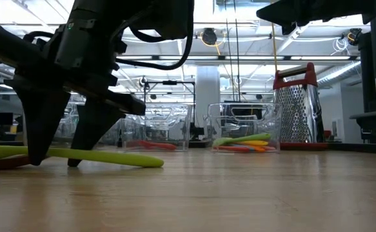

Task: Pick & Place Kitchen Items
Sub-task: Put the green serving spoon into the middle transparent bin

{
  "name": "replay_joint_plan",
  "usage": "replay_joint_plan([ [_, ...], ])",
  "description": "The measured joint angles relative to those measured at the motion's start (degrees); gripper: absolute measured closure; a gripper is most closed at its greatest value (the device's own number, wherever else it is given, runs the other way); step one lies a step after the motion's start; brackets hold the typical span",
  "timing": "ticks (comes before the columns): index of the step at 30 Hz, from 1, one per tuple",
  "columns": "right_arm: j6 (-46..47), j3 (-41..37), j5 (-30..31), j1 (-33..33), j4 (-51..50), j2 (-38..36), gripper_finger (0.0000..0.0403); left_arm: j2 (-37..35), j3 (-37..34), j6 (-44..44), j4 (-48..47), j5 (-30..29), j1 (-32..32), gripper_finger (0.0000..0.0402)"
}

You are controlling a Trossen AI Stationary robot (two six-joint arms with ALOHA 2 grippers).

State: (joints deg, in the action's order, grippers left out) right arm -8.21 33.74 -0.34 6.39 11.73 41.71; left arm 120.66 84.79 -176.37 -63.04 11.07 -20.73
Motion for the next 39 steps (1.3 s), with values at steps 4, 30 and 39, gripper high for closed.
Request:
replay_joint_plan([
  [4, 0.00, 0.00, 0.00, 0.00, -0.01, 0.00, 0.0403, 0.02, 0.00, 2.86, -0.20, -0.20, 0.00, 0.0213],
  [30, 0.05, 0.00, 0.00, 0.00, 0.02, -0.02, 0.0403, 0.09, -0.04, 9.15, -2.42, -0.84, -1.04, 0.0213],
  [39, 0.03, 0.00, -0.02, 0.00, 0.02, -0.04, 0.0403, 0.15, -0.11, 10.88, -4.25, -0.43, -1.05, 0.0261],
])
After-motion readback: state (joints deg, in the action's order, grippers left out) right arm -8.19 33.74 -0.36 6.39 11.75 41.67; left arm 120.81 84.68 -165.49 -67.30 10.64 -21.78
